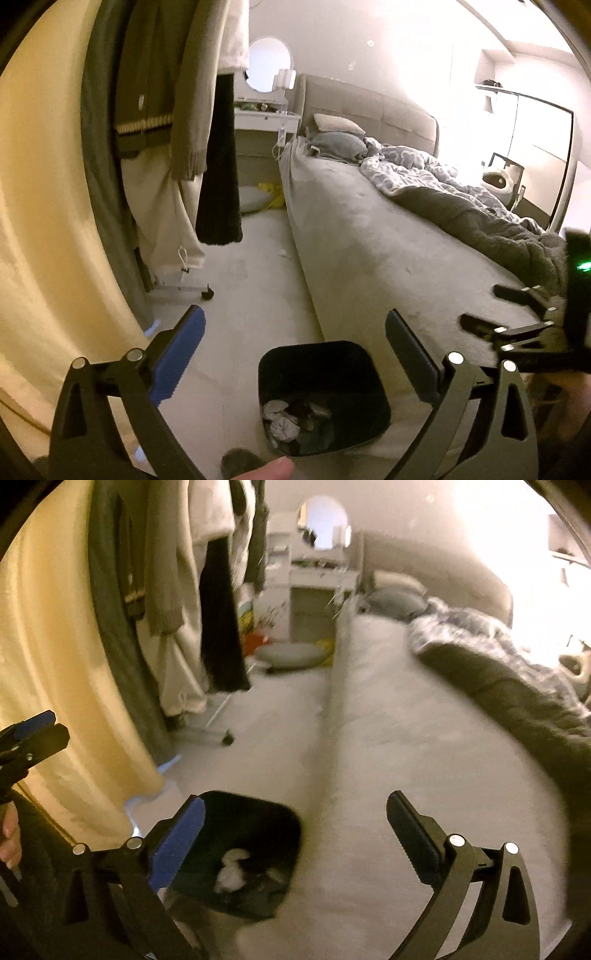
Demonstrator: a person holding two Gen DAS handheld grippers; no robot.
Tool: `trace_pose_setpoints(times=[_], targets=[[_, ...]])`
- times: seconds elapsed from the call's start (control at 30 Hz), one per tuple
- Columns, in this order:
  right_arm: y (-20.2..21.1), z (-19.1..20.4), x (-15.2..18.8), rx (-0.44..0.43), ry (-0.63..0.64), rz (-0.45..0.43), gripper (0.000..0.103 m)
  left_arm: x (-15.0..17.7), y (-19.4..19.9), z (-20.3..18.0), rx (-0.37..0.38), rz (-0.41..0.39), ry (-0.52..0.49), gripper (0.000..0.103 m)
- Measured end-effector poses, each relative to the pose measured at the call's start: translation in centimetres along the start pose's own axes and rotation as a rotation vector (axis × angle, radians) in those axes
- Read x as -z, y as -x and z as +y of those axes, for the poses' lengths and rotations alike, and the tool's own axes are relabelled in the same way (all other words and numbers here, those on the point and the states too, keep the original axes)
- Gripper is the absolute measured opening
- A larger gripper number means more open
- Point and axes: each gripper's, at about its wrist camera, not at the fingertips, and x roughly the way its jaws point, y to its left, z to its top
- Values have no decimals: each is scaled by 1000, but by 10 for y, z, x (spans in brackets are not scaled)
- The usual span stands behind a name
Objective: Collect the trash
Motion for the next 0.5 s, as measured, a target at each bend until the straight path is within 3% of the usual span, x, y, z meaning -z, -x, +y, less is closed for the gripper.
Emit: trace_pose_setpoints(times=[0.37,0.5], targets=[[111,-74,31,132,-42,-167,100,1,32,-49,-10,-140,-82,100],[140,-116,50,216,-119,-189,100,1,29,-59,2,-134,-92,100]])
